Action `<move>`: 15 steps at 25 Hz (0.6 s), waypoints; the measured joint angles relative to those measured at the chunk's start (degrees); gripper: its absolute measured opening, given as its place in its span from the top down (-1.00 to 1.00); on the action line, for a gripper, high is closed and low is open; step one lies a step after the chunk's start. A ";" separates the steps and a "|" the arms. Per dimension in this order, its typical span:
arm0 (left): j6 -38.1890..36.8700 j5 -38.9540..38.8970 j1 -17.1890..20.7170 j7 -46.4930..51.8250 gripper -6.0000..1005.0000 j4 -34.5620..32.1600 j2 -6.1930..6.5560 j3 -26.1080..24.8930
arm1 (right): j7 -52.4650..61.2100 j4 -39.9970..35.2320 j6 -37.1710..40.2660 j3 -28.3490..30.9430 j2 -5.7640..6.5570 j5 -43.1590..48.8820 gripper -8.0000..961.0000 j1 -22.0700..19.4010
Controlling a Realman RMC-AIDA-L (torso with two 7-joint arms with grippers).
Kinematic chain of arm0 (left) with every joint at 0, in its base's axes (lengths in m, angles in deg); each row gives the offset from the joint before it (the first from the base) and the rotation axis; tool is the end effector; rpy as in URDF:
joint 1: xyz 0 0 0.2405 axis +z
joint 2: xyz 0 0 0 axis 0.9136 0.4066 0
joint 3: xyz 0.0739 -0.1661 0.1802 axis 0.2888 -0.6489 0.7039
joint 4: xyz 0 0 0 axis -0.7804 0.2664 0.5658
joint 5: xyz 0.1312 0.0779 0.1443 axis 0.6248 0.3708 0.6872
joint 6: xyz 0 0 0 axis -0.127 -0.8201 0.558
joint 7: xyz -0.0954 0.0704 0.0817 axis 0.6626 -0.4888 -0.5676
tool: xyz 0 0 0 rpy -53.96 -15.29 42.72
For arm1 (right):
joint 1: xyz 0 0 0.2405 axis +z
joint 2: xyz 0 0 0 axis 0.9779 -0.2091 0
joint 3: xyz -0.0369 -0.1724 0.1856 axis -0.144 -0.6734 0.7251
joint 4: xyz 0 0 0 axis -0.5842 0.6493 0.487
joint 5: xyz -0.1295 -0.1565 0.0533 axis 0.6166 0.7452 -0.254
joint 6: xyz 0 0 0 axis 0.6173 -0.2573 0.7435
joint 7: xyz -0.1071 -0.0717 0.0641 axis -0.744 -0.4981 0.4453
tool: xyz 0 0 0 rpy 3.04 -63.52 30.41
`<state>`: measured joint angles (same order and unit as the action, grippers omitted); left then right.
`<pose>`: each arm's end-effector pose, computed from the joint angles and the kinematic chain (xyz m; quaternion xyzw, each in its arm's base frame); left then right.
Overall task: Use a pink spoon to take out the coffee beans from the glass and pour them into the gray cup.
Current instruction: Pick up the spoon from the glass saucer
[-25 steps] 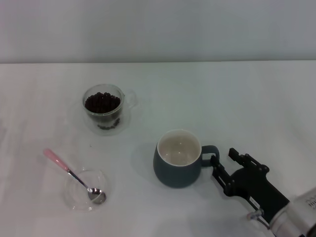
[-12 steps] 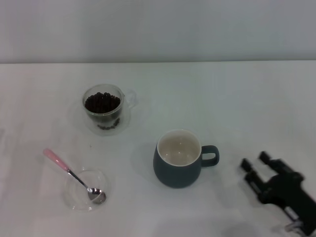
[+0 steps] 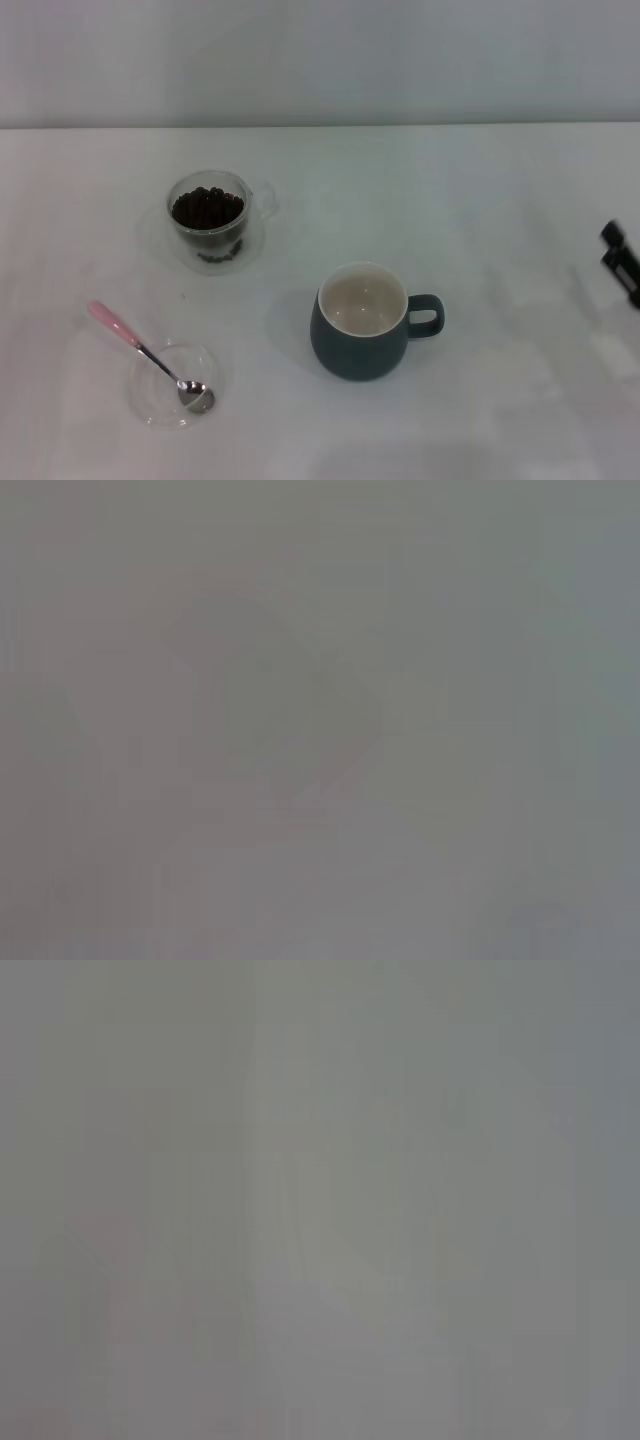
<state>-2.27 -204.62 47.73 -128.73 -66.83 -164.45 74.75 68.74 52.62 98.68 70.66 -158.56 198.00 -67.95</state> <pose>-0.3826 0.2737 0.0369 -0.5987 -0.2807 -0.3455 0.6658 0.3701 0.2320 -0.0065 -0.6919 0.2539 0.3134 0.5988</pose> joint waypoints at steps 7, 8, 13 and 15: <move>-1.93 4.54 3.73 23.73 -0.77 -0.26 0.63 0.20 | -0.03 -1.28 -3.36 8.80 -0.03 -0.40 -0.78 3.35; -2.92 7.18 5.00 31.52 -0.77 -1.54 0.72 0.20 | -0.07 -1.33 -3.71 9.06 -0.02 -0.59 -0.79 3.91; -3.52 15.98 6.89 48.65 -0.77 -5.07 0.85 0.20 | -0.26 -2.04 -4.51 9.38 0.00 -0.82 -0.81 6.30; -3.54 19.85 6.77 53.51 -0.77 -6.04 1.18 0.20 | -0.27 -2.19 -4.65 9.63 0.00 -0.82 -0.82 7.12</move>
<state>-5.81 -184.77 54.50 -75.22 -72.88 -163.27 74.95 68.48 50.43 94.03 80.29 -158.57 197.18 -60.83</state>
